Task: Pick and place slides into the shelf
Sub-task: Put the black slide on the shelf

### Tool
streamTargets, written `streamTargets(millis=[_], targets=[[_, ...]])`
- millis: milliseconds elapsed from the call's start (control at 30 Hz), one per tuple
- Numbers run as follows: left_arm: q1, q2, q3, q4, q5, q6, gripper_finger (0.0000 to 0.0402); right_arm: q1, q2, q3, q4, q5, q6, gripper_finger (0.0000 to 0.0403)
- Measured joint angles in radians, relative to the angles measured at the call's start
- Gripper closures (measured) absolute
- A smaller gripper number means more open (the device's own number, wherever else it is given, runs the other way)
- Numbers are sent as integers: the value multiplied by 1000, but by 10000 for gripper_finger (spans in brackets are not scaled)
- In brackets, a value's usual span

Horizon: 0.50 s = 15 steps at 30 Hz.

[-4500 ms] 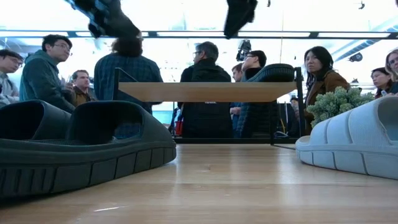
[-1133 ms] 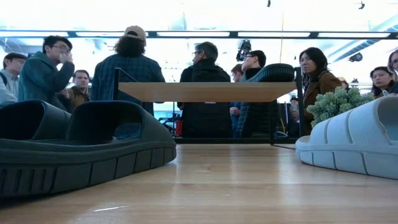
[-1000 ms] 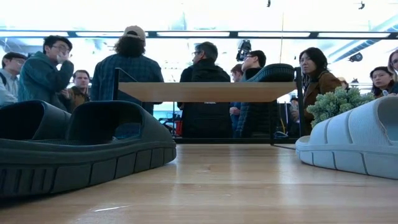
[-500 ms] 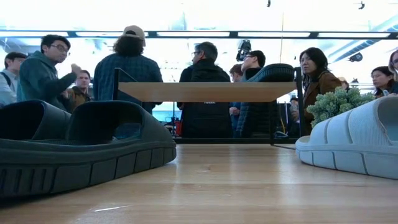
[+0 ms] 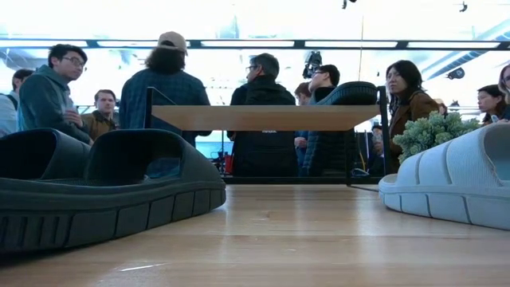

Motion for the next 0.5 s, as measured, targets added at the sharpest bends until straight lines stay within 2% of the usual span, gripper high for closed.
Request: streamTargets(millis=[200, 500], targets=[[0, 16, 24, 17, -7, 26, 187, -14, -58, -69, 1, -1, 61, 243], [28, 199, 16, -11, 5, 50, 189, -18, -86, -113, 13, -1, 92, 243]])
